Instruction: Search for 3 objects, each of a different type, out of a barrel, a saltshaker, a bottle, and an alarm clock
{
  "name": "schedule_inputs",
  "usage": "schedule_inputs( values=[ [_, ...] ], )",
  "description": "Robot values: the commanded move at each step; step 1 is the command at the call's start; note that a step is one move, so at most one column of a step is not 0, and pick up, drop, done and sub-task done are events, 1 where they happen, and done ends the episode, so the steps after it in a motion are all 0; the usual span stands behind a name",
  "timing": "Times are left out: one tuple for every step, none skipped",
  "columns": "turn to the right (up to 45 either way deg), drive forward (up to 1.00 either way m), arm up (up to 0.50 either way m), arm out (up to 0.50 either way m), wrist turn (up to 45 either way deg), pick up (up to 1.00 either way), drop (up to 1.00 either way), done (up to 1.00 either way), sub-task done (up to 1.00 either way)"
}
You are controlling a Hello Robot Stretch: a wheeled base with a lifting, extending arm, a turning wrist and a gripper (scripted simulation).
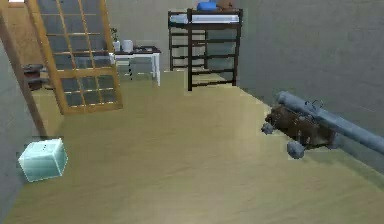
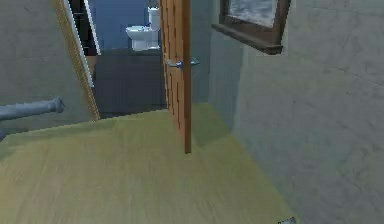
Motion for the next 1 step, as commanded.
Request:
schedule_inputs(
  values=[
    [45.0, 0.00, 0.00, 0.00, 0.0, 0.00, 0.00, 0.00, 0.00]
  ],
)
